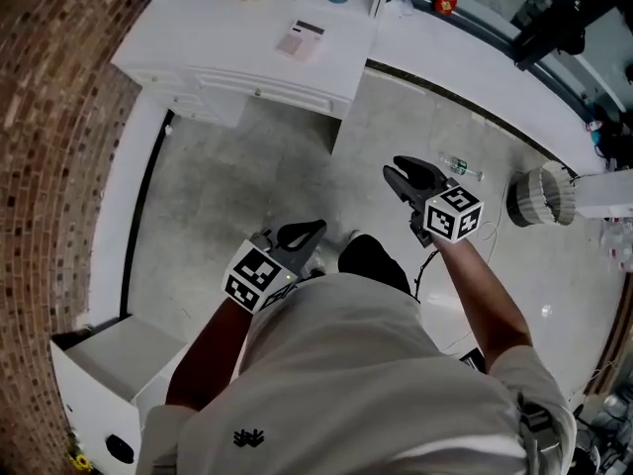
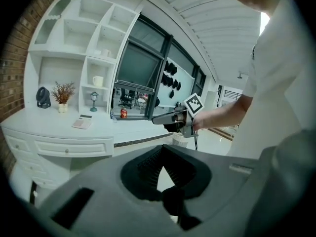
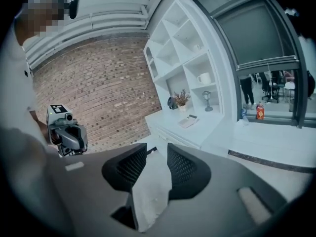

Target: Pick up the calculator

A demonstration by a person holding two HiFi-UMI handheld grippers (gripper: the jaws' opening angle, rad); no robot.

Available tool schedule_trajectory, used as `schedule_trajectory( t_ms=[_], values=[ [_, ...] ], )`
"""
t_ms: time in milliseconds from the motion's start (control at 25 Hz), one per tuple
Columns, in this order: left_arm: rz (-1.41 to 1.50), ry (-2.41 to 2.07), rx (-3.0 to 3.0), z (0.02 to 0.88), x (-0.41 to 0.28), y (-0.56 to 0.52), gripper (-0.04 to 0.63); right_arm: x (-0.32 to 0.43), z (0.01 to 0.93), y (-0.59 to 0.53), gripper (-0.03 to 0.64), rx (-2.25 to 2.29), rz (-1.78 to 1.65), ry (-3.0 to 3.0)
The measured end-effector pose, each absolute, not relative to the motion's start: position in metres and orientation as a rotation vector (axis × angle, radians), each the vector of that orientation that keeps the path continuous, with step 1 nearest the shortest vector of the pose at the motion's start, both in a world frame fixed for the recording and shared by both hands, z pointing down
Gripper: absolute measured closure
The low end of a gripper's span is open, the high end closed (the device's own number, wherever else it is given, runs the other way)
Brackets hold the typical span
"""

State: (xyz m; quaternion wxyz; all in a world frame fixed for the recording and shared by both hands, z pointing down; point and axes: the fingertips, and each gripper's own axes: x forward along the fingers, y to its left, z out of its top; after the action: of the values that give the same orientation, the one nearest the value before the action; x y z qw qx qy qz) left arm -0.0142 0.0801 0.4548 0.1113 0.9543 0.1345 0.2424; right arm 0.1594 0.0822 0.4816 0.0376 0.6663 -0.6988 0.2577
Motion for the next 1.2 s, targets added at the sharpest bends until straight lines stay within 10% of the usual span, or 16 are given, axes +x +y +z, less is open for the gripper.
schedule_trajectory(
  t_ms=[1200],
  values=[
    [0.719, -0.458, 2.655, 0.456, 0.198, -0.192, 0.589, 0.433, 0.605, -0.336, 0.414, 1.530, 1.078, -2.358]
  ],
)
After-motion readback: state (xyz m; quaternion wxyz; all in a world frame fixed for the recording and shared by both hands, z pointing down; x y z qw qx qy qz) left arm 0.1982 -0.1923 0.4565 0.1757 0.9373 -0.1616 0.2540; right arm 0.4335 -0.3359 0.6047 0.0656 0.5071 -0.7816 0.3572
